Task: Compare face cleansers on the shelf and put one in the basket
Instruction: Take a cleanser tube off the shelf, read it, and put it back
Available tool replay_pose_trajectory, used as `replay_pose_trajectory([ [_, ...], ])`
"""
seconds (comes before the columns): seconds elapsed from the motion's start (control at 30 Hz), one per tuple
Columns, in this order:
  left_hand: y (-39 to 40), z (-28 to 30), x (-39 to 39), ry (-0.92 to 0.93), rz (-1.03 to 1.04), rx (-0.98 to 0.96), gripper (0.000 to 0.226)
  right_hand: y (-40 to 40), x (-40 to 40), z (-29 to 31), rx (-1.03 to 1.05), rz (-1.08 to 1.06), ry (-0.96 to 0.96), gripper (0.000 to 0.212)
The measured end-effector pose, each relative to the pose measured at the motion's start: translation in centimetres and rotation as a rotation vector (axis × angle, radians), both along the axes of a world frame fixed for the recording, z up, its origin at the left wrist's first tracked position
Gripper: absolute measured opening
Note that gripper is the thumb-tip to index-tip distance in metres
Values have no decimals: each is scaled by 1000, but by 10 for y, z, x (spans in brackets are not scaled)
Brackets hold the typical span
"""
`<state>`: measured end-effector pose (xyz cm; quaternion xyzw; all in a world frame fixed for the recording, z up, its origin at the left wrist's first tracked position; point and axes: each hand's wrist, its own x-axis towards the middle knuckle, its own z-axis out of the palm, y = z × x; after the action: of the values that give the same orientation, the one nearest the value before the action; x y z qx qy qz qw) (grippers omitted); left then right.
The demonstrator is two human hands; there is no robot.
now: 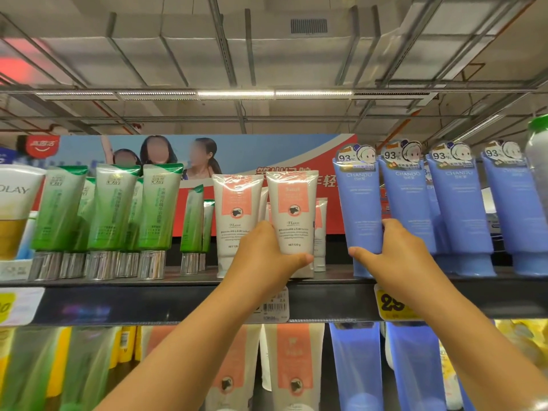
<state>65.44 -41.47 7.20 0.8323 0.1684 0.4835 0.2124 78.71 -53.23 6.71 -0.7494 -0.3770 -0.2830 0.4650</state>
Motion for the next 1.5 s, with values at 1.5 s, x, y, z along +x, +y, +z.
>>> replay_pose_trajectory([
  [1.5,-174,-267,-52,-514,-573,-1194,48,-121,-98,-231,254,822,701,45],
])
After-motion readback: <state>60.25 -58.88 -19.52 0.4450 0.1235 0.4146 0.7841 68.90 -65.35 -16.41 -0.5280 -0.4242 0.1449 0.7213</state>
